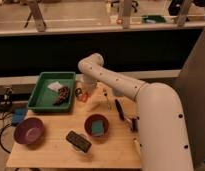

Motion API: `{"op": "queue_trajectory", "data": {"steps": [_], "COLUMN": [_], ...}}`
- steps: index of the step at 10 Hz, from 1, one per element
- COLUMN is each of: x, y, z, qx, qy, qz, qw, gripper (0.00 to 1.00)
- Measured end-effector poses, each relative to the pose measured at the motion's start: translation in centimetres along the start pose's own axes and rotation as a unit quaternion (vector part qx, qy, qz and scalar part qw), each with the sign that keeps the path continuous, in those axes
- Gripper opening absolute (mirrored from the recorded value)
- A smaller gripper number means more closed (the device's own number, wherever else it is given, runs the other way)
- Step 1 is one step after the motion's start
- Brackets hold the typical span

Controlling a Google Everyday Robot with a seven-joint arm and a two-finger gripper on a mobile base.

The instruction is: Place pepper in table surface

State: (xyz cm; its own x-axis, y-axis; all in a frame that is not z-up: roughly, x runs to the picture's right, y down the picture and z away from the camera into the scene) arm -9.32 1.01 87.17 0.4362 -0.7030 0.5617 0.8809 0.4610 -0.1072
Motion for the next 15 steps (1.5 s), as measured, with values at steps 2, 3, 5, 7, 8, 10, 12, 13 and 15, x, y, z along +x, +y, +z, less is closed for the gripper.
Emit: {"op": "queue_trajectory", "data": {"steps": [2, 3, 5, 7, 8, 10, 12, 13, 15], "x": [-0.5, -0.7, -0.9, -0.8, -0.9, -0.7, -0.3, 0.1, 1.0], "y": [-2.3, -3.2, -4.5, -4.9, -4.8, -4.4, -4.1, -3.6, -1.8], "z": [-4.3, -5.9, -9.1, -12.2, -13.9, -15.7, -15.6, -14.8, -12.1], "qx": [0.005, 0.007, 0.010, 0.018, 0.024, 0.027, 0.028, 0.026, 0.022], "qy": [0.019, 0.028, 0.053, 0.078, 0.091, 0.096, 0.087, 0.081, 0.064], "qz": [-0.013, -0.017, -0.023, -0.021, -0.017, -0.008, 0.002, 0.009, 0.023], "qw": [0.9997, 0.9995, 0.9983, 0.9965, 0.9954, 0.9950, 0.9958, 0.9963, 0.9974], "gripper": [0.07, 0.07, 0.07, 0.07, 0.07, 0.07, 0.07, 0.07, 0.07]}}
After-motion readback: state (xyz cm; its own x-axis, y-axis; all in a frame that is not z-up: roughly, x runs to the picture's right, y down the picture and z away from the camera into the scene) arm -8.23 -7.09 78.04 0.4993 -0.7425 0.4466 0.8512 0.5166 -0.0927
